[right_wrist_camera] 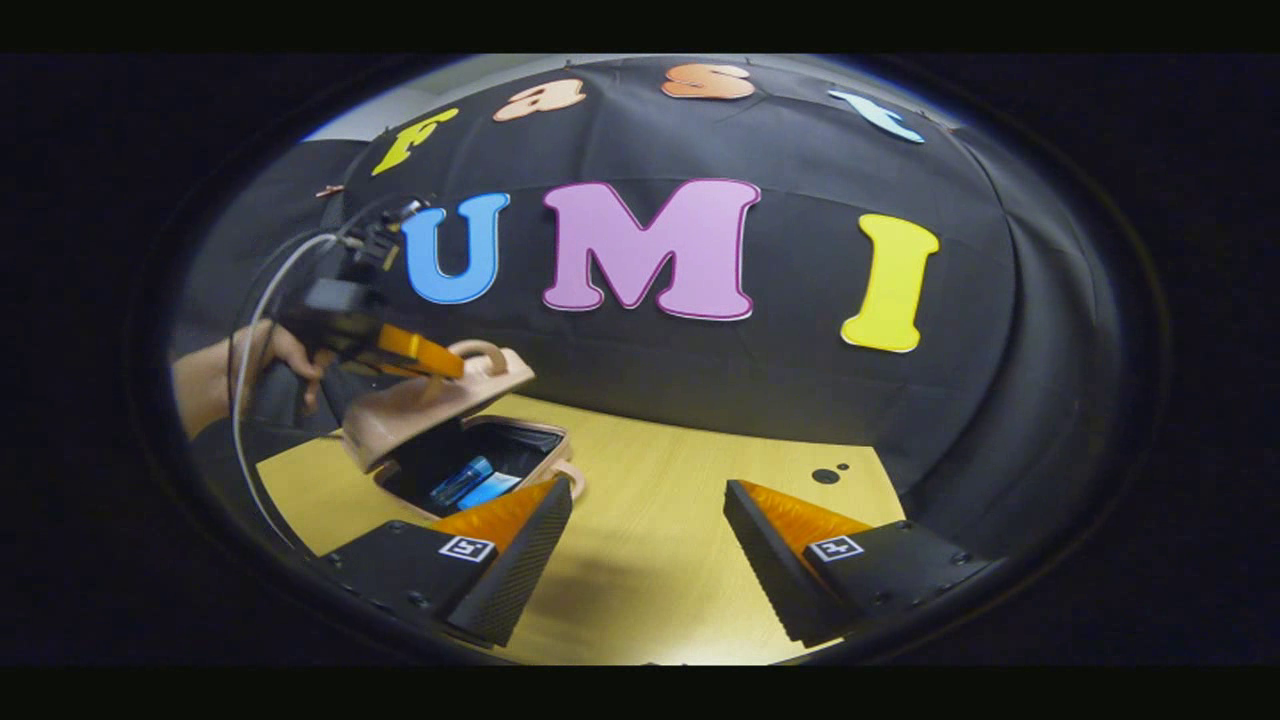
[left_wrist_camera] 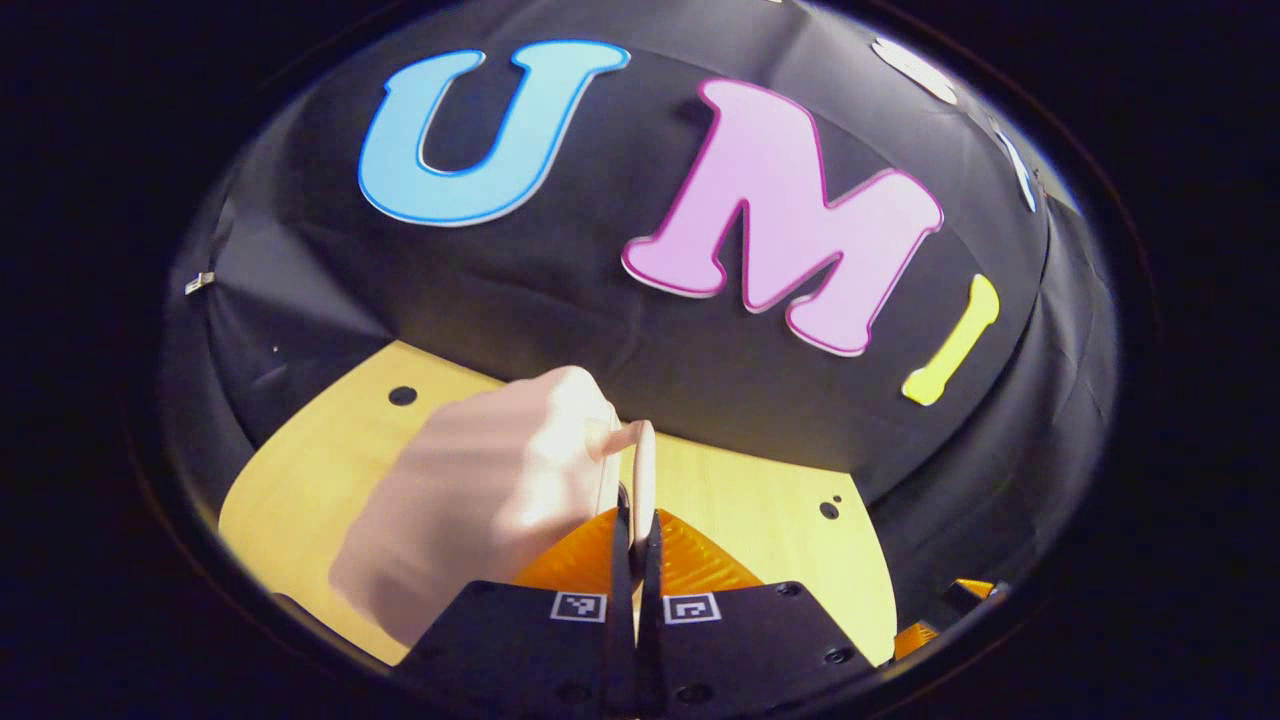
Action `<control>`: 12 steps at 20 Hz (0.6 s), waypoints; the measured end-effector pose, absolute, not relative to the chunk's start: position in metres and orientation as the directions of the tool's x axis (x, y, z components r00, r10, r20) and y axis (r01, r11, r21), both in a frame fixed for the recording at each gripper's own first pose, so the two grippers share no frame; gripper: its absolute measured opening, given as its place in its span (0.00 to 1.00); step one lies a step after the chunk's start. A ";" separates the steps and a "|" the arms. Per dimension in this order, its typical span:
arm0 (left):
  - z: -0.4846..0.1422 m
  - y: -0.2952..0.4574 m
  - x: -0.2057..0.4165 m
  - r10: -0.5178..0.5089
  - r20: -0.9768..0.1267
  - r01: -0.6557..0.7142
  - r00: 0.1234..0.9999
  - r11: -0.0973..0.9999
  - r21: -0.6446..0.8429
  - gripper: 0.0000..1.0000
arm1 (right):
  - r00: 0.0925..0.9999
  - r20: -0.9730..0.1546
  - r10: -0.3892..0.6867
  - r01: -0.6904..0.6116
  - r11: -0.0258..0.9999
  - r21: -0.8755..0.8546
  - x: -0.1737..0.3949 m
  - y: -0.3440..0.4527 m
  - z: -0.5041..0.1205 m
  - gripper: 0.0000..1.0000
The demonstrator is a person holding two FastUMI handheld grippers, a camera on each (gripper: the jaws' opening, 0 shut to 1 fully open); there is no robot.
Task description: First open the suitcase, pack the skin care products into it, and then close the suitcase.
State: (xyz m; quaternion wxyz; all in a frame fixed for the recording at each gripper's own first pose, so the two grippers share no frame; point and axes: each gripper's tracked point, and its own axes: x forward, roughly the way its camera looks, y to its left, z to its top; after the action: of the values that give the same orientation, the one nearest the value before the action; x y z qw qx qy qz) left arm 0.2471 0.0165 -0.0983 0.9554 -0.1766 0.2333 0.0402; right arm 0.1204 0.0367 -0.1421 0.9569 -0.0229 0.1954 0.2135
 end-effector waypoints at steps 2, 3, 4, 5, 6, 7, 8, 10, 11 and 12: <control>-0.139 -0.015 0.256 -0.030 -0.527 -0.155 0.849 0.941 -0.302 0.06 | 0.839 -0.388 0.381 -0.394 0.918 0.048 0.118 0.018 -0.144 0.97; -0.160 -0.024 0.256 -0.026 -0.565 -0.157 0.824 0.949 -0.272 0.07 | 0.841 -0.397 0.368 -0.379 0.924 0.054 0.117 0.009 -0.146 0.97; -0.178 -0.029 0.257 -0.011 -0.599 -0.155 0.801 0.962 -0.226 0.07 | 0.843 -0.401 0.358 -0.362 0.930 0.068 0.115 0.000 -0.146 0.97; -0.193 -0.034 0.261 0.005 -0.628 -0.152 0.778 0.972 -0.180 0.07 | 0.848 -0.401 0.347 -0.343 0.936 0.083 0.115 -0.007 -0.145 0.97; -0.201 -0.037 0.262 0.022 -0.640 -0.141 0.768 0.981 -0.134 0.07 | 0.854 -0.397 0.336 -0.332 0.940 0.082 0.115 -0.013 -0.143 0.97; -0.209 -0.041 0.263 0.037 -0.641 -0.129 0.767 0.987 -0.098 0.07 | 0.865 -0.390 0.316 -0.320 0.946 0.057 0.116 -0.021 -0.141 0.97; -0.216 -0.046 0.266 0.042 -0.640 -0.115 0.768 0.991 -0.074 0.08 | 0.876 -0.380 0.297 -0.309 0.951 0.030 0.118 -0.030 -0.138 0.97; -0.226 -0.058 0.264 0.007 -0.646 -0.095 0.763 0.990 -0.102 0.29 | 0.891 -0.366 0.268 -0.278 0.960 0.025 0.122 -0.040 -0.132 0.97; -0.224 -0.067 0.258 -0.021 -0.645 -0.093 0.764 0.986 -0.141 0.39 | 0.896 -0.362 0.256 -0.259 0.965 0.042 0.121 -0.044 -0.128 0.97; -0.216 -0.074 0.253 -0.035 -0.628 -0.096 0.778 0.980 -0.174 0.51 | 0.903 -0.355 0.242 -0.238 0.970 0.057 0.121 -0.047 -0.123 0.97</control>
State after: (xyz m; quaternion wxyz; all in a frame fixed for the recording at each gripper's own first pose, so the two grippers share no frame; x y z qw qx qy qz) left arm 0.2531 -0.0739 -0.2163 0.9376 -0.0988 0.3329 0.0163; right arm 0.1215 -0.0471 -0.1235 0.9754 0.0063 0.1827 0.1230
